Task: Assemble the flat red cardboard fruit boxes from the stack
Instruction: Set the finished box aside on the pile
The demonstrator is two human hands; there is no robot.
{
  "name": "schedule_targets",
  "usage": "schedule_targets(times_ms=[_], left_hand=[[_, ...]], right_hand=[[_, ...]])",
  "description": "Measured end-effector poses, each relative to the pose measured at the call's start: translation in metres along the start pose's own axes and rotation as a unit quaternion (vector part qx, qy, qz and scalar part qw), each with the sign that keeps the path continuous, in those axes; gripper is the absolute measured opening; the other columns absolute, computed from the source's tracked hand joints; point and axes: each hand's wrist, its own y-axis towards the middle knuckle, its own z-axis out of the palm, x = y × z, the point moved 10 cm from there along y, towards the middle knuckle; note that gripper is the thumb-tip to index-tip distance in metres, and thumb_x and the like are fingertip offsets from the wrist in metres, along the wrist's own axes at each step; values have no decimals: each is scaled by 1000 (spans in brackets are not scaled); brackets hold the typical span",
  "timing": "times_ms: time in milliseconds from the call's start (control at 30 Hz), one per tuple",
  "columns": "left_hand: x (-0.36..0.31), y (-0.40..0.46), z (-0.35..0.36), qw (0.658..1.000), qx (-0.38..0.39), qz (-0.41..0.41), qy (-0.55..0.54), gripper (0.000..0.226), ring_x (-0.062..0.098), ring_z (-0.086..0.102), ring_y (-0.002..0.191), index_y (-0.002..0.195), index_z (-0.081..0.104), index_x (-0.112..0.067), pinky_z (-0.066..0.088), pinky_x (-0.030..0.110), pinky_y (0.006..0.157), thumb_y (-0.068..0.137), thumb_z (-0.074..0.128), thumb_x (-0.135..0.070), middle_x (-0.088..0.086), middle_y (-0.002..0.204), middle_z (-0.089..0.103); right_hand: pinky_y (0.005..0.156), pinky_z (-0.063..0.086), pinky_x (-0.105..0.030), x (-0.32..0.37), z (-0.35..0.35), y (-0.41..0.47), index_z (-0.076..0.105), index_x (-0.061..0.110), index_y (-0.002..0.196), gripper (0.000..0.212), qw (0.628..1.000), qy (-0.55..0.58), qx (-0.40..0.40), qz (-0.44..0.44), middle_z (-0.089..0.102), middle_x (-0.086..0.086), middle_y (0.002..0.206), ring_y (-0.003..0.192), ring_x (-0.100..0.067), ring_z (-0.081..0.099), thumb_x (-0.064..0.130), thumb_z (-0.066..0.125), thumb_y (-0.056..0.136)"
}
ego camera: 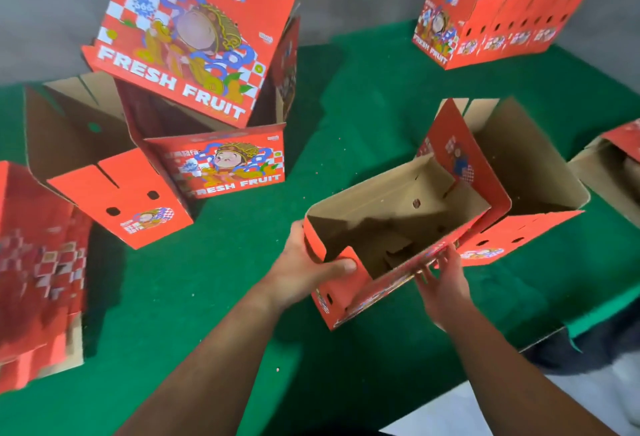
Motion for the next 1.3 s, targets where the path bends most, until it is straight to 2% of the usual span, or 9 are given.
schedule_targets(times_ms=[67,200,333,400,533,633,733,900,1300], left_hand=[[-1,2,-9,998,-61,1,-13,93,-1,67,112,125,50,-40,52,19,88,48,99,-60,-23,116,71],[2,-3,-17,982,-165,-12,-88,75,7,72,103,115,55,-28,58,30,87,55,94,-52,-11,107,75],[-3,-15,-18,975,-198,-11,-102,83,1,71,98,114,51,-24,57,20,81,50,92,-57,-7,109,72],[-5,-19,-26,973,-209,-11,-100,83,2,71,101,115,51,-26,57,22,83,51,92,-58,-8,111,72],[-9,-25,-47,967,-233,-27,-99,84,16,72,106,115,52,-25,59,45,96,51,93,-59,-1,113,73],[-12,-29,-57,963,-258,-33,-73,76,13,70,104,112,52,-27,58,44,97,54,91,-58,-2,111,71],[-12,-30,-57,958,-274,-42,-71,69,15,69,103,109,51,-28,57,42,95,60,93,-53,0,111,69],[-16,-35,-65,931,-358,-47,-58,63,25,61,108,105,45,-24,51,48,99,71,94,-43,9,117,59],[-43,-27,-13,928,-357,-21,-105,71,23,58,116,115,43,-30,49,48,107,65,93,-31,2,125,48]], right_hand=[[92,54,-33,3,-6,0,50,27,135,30,999,-17,-37,-27,55,-5,142,115,-17,62,20,55,106],[111,44,-50,38,-52,-16,14,24,162,117,943,-138,-292,-75,28,-15,161,133,-37,51,57,86,76],[126,16,-53,104,-83,17,-6,16,166,153,884,-314,-294,-184,-8,-28,169,154,-49,16,58,95,59],[128,14,-53,127,-101,56,8,9,165,140,890,-348,-235,-180,8,-28,169,154,-44,22,53,95,64],[120,36,-57,153,-78,116,57,13,144,65,884,-412,-81,-208,59,-15,146,132,-35,56,26,83,86],[122,27,-63,131,-60,115,35,4,156,111,874,-455,-89,-144,38,-26,159,147,-49,35,61,81,72],[125,9,-64,118,-25,51,-11,15,164,154,886,-373,-185,-206,3,-37,164,152,-59,5,57,94,60],[119,22,-60,78,28,-1,-10,24,164,156,884,-320,-193,-282,23,-31,149,134,-54,29,60,88,48],[115,27,-57,84,55,-26,-10,37,162,150,850,-345,-165,-363,17,-21,153,132,-46,26,65,80,45]])
